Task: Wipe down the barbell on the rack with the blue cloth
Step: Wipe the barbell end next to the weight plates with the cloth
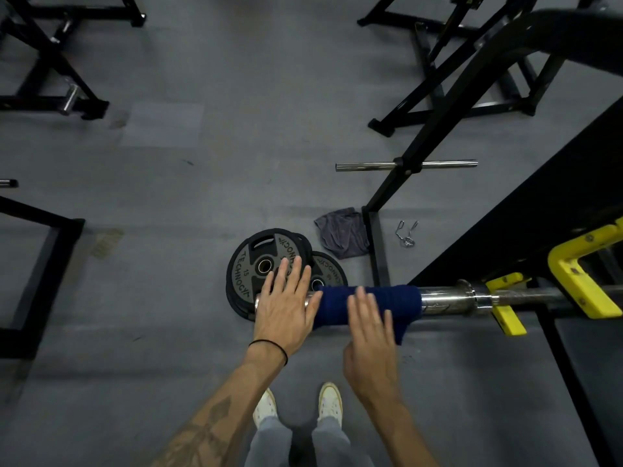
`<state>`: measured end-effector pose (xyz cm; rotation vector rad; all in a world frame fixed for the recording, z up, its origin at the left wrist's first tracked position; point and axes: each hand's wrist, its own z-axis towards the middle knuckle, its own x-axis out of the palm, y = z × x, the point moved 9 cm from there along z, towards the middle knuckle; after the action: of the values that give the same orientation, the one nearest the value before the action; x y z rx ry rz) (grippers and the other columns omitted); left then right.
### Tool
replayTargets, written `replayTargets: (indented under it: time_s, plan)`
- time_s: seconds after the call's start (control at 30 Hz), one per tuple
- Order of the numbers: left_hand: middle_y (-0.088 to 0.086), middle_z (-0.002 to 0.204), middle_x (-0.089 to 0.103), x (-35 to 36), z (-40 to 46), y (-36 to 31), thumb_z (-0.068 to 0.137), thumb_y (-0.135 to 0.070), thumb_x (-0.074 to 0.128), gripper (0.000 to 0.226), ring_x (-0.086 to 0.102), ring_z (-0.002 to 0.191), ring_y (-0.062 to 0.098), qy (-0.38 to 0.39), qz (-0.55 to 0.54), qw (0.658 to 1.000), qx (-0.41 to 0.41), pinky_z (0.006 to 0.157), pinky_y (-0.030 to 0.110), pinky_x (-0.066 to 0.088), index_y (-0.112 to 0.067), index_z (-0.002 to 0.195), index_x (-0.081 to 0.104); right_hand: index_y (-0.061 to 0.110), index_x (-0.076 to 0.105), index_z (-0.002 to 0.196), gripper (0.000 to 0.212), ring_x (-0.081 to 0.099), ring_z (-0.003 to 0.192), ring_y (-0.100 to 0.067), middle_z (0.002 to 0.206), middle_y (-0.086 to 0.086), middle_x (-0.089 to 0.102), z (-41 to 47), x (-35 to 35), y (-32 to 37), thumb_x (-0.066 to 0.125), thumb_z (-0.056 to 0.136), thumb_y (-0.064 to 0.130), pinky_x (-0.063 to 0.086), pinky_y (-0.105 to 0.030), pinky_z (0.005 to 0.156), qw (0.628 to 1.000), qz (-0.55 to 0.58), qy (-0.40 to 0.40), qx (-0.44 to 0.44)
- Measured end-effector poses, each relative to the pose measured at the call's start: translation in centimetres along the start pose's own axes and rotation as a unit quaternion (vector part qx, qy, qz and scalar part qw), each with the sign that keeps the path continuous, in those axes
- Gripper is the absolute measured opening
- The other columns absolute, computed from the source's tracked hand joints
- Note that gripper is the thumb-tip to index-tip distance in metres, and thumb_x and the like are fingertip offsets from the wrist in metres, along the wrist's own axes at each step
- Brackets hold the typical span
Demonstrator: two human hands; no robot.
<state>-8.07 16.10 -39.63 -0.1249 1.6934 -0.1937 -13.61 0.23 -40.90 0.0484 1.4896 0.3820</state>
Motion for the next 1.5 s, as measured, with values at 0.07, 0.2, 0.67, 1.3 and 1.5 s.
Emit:
replayTargets:
  time_s: [0.07, 0.2, 0.67, 1.3, 1.5]
  plan:
    - [0.006, 0.161, 0.030, 0.1, 0.0, 0.1, 0.104, -0.053, 0.007, 0.068, 0.024, 0.150, 0.026, -0.002, 0.000, 1.000, -0.003, 0.122, 0.045, 0.019, -0.017, 0.151, 0.040, 0.009, 0.015, 0.162, 0.109, 0.005, 0.159, -0.026, 0.171, -0.011, 0.012, -0.3, -0.4, -0.6, 0.072, 0.071, -0.004, 0.003, -0.047, 0.127, 0.995, 0.042, -0.007, 0.093]
    - [0.006, 0.161, 0.031, 0.2, 0.0, 0.3, 0.104, -0.053, 0.003, 0.071, 0.024, 0.150, 0.026, 0.003, -0.002, 1.000, -0.006, 0.121, 0.046, 0.023, -0.017, 0.151, 0.042, 0.010, 0.014, 0.163, 0.107, 0.004, 0.159, -0.028, 0.172, -0.010, 0.009, -0.6, 1.1, 3.6, 0.072, 0.072, 0.005, 0.005, -0.048, 0.126, 0.998, 0.039, 0.024, -0.033]
    - [0.005, 0.163, 0.025, 0.2, 0.0, 0.1, 0.103, -0.054, 0.007, 0.068, 0.015, 0.153, 0.025, 0.000, -0.009, 1.000, -0.006, 0.122, 0.044, 0.013, -0.018, 0.154, 0.034, 0.010, 0.032, 0.159, 0.097, 0.016, 0.158, -0.025, 0.168, -0.009, 0.024, 0.9, -1.5, -1.2, 0.072, 0.071, -0.003, 0.014, -0.056, 0.126, 0.998, 0.031, -0.011, 0.058]
    - [0.005, 0.163, 0.025, 0.2, 0.0, 0.2, 0.102, -0.055, 0.009, 0.068, 0.015, 0.153, 0.025, 0.000, -0.009, 1.000, -0.007, 0.123, 0.045, 0.016, -0.019, 0.154, 0.034, 0.010, 0.021, 0.162, 0.109, 0.009, 0.159, -0.024, 0.171, -0.009, 0.015, 0.3, -0.8, -1.9, 0.074, 0.068, -0.006, 0.012, -0.053, 0.127, 1.000, 0.014, 0.002, 0.025]
    - [0.005, 0.161, 0.030, 0.1, -0.1, 0.2, 0.102, -0.054, 0.012, 0.068, 0.019, 0.152, 0.025, -0.002, -0.014, 1.000, -0.010, 0.122, 0.046, 0.021, -0.017, 0.152, 0.039, 0.012, 0.013, 0.163, 0.110, 0.003, 0.159, -0.024, 0.173, -0.006, 0.006, -0.2, 0.7, 2.7, 0.075, 0.072, 0.005, 0.004, -0.047, 0.127, 0.998, 0.046, 0.022, -0.032]
